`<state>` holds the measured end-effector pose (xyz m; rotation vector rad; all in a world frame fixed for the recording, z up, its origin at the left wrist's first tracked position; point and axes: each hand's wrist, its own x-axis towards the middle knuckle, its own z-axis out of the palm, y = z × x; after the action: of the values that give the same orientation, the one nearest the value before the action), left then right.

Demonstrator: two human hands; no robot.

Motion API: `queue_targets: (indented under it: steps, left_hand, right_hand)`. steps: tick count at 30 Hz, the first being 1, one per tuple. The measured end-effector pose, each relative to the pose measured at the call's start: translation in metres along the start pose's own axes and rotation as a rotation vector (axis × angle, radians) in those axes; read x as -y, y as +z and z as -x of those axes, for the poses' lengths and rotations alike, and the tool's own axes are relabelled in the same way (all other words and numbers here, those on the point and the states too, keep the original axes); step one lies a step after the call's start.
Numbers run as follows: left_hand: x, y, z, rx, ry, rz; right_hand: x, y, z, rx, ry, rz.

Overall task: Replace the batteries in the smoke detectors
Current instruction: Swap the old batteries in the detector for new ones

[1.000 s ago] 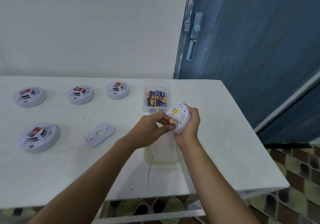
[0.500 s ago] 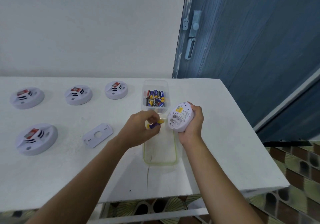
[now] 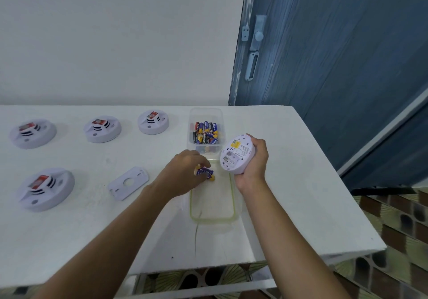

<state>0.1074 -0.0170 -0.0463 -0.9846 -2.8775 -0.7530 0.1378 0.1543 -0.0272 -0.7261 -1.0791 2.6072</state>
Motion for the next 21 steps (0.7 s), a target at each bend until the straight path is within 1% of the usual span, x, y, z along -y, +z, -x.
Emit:
queue_targets:
  steps: [2, 4, 6, 8, 10, 14, 17, 19, 21]
  left_hand:
    - [-0.006, -0.007, -0.006, -0.047, -0.045, 0.072]
    - [-0.014, -0.015, -0.014, -0.137, -0.065, 0.130]
    - [-0.021, -0.024, -0.025, -0.227, -0.068, 0.153]
    - [-0.024, -0.029, -0.041, -0.258, -0.099, 0.152]
    - [-0.022, -0.029, -0.063, -0.217, -0.139, 0.108]
    - [-0.013, -0.020, -0.103, -0.021, -0.203, 0.022]
    - [-0.009, -0.011, -0.121, 0.088, -0.226, -0.071]
    - [-0.005, -0.007, -0.128, 0.116, -0.225, -0.159]
    - [0.000, -0.003, -0.132, 0.131, -0.230, -0.176]
  right_hand:
    - [0.000, 0.003, -0.001, 0.004, 0.002, 0.005]
    - [0.001, 0.006, -0.003, 0.008, 0.000, 0.013]
    - [0.005, 0.009, -0.004, 0.017, -0.006, 0.015]
    - [0.010, 0.012, -0.006, 0.026, -0.008, -0.007]
    - [0.015, 0.013, -0.010, 0.025, -0.008, -0.023]
    - [0.018, 0.010, -0.021, 0.021, -0.002, -0.008]
    - [0.020, 0.007, -0.028, 0.021, -0.006, -0.017]
    - [0.022, 0.005, -0.030, 0.027, -0.006, -0.031]
    - [0.024, 0.004, -0.033, 0.038, -0.004, -0.048]
